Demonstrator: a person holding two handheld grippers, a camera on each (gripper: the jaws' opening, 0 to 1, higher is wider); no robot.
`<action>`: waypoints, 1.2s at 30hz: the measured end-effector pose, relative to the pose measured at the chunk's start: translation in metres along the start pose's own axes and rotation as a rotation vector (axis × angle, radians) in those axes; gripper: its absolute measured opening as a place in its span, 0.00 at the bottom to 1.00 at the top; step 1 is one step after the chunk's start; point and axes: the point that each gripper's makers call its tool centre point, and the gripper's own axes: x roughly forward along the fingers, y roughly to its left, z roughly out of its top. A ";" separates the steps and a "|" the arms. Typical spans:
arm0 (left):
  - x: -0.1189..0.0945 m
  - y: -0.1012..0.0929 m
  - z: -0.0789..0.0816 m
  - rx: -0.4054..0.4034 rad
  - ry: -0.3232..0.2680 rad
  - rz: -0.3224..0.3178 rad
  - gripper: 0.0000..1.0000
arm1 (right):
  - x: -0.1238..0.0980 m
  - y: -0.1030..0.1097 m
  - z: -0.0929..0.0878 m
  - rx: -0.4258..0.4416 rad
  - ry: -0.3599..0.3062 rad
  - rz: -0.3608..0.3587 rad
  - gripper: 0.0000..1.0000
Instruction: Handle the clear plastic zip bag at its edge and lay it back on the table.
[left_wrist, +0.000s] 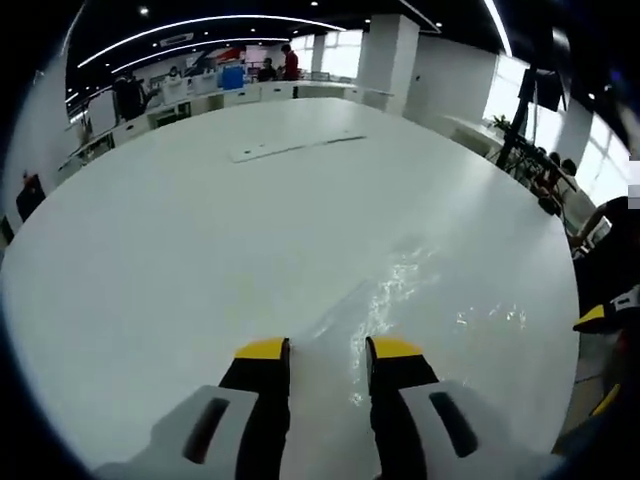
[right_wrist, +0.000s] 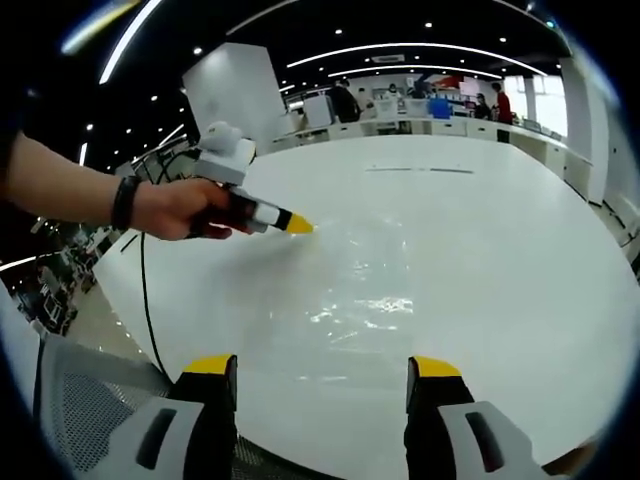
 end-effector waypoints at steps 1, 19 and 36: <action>0.000 0.002 0.000 0.013 0.001 0.018 0.27 | 0.000 0.000 0.000 0.000 -0.001 -0.001 0.68; 0.005 -0.001 0.002 0.104 -0.005 0.040 0.04 | 0.001 0.001 0.002 -0.004 -0.008 0.007 0.68; -0.003 -0.008 0.008 0.043 -0.023 -0.015 0.00 | 0.000 0.002 0.004 -0.005 -0.016 0.007 0.68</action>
